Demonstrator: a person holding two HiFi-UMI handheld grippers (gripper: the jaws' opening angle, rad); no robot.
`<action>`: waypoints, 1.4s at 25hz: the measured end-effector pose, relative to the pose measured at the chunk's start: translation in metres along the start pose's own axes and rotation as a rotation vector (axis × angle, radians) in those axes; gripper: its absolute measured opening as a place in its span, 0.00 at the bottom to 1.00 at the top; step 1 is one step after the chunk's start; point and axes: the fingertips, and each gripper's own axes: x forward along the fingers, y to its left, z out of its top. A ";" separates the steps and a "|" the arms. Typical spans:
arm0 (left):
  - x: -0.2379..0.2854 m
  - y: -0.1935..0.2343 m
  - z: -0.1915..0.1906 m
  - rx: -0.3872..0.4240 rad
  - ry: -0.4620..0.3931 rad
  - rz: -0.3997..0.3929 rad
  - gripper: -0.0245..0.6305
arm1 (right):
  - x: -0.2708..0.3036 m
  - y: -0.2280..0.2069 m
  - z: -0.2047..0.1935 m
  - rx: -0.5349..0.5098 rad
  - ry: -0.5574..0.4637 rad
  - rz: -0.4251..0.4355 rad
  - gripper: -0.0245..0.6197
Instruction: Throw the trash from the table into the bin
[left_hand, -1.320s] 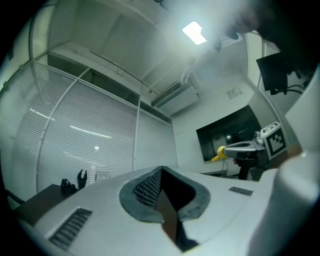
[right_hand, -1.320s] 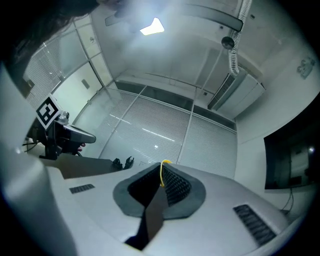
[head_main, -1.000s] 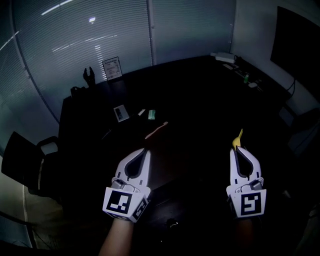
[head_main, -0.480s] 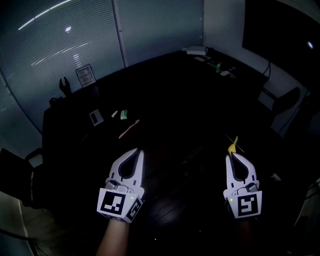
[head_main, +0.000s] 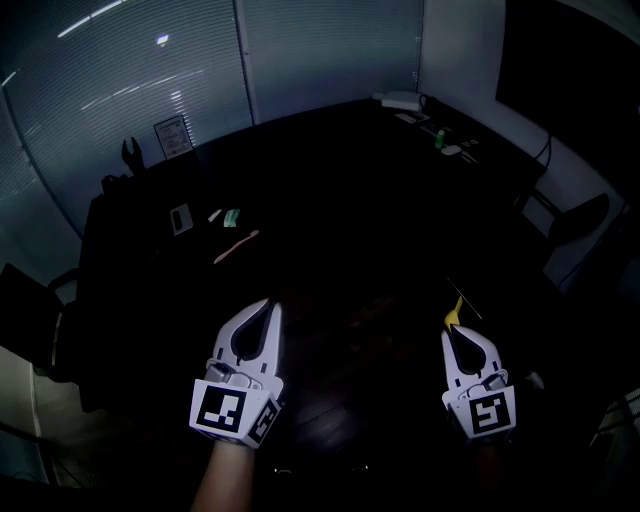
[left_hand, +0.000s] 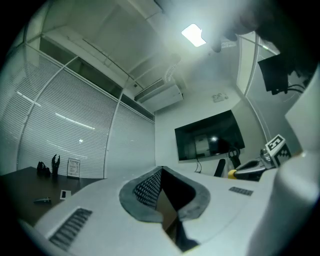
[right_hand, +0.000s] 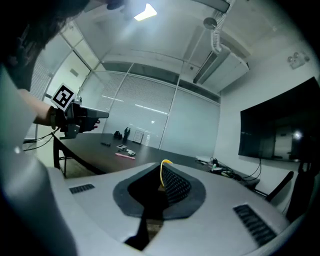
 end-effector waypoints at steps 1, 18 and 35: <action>0.001 -0.005 -0.002 0.003 0.003 0.013 0.04 | 0.000 -0.003 -0.012 0.007 0.017 0.033 0.06; 0.003 -0.026 -0.030 0.033 0.062 0.141 0.04 | 0.028 0.032 -0.220 0.236 0.414 0.381 0.06; 0.013 -0.017 -0.054 0.066 0.115 0.169 0.04 | 0.043 0.044 -0.325 0.385 0.633 0.425 0.06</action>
